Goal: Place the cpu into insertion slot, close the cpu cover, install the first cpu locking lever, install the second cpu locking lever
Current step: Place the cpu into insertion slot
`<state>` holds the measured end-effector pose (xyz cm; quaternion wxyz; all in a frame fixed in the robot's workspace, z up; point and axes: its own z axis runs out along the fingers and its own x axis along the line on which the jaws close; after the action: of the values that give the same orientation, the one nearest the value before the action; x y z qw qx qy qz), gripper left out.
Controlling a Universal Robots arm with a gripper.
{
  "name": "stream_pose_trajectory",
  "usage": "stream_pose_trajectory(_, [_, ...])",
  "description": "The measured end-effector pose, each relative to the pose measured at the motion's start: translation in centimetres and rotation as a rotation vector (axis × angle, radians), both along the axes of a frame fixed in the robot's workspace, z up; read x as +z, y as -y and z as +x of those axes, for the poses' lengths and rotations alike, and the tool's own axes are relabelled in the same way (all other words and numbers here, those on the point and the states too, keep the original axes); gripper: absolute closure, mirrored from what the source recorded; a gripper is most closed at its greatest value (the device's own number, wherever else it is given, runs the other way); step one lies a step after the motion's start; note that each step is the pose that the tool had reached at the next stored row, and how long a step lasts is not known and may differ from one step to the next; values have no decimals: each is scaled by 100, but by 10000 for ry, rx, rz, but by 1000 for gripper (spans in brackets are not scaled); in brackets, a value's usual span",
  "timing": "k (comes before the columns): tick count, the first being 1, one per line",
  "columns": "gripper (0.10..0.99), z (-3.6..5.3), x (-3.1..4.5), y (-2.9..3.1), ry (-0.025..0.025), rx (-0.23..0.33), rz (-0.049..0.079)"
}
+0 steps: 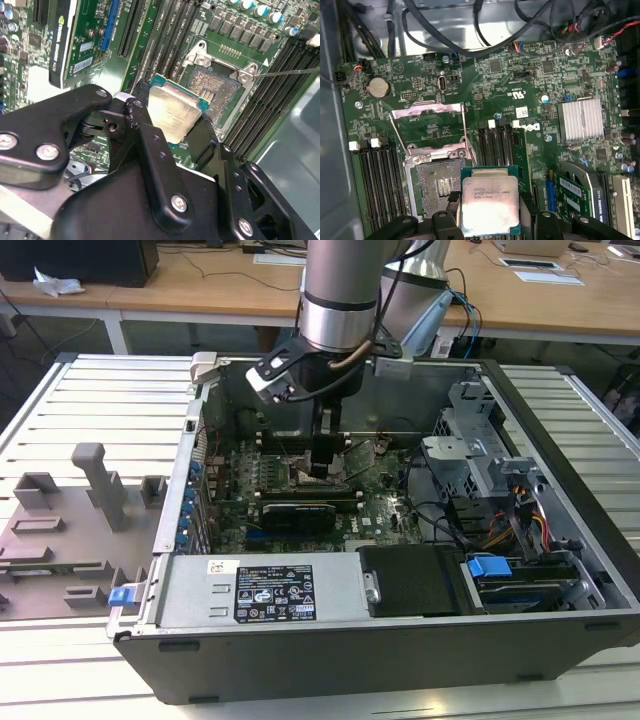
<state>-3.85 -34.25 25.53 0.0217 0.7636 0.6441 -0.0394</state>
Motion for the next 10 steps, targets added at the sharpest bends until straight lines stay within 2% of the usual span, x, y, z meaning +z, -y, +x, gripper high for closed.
stream_pose_trajectory(2, [541,0,0,0,-1,-241,-9])
stream_pose_trajectory(3, [541,1,-1,0,-1,-187,175])
stream_pose_trajectory(4, [541,0,0,0,-5,-152,509])
stream_pose_trajectory(5, [541,0,-1,0,-8,-118,701])
stream_pose_trajectory(6, [541,0,-1,0,-12,-33,818])
stream_pose_trajectory(9, [541,1,-7,0,-55,968,835])
stream_pose_trajectory(10, [541,1,-7,0,-54,971,834])
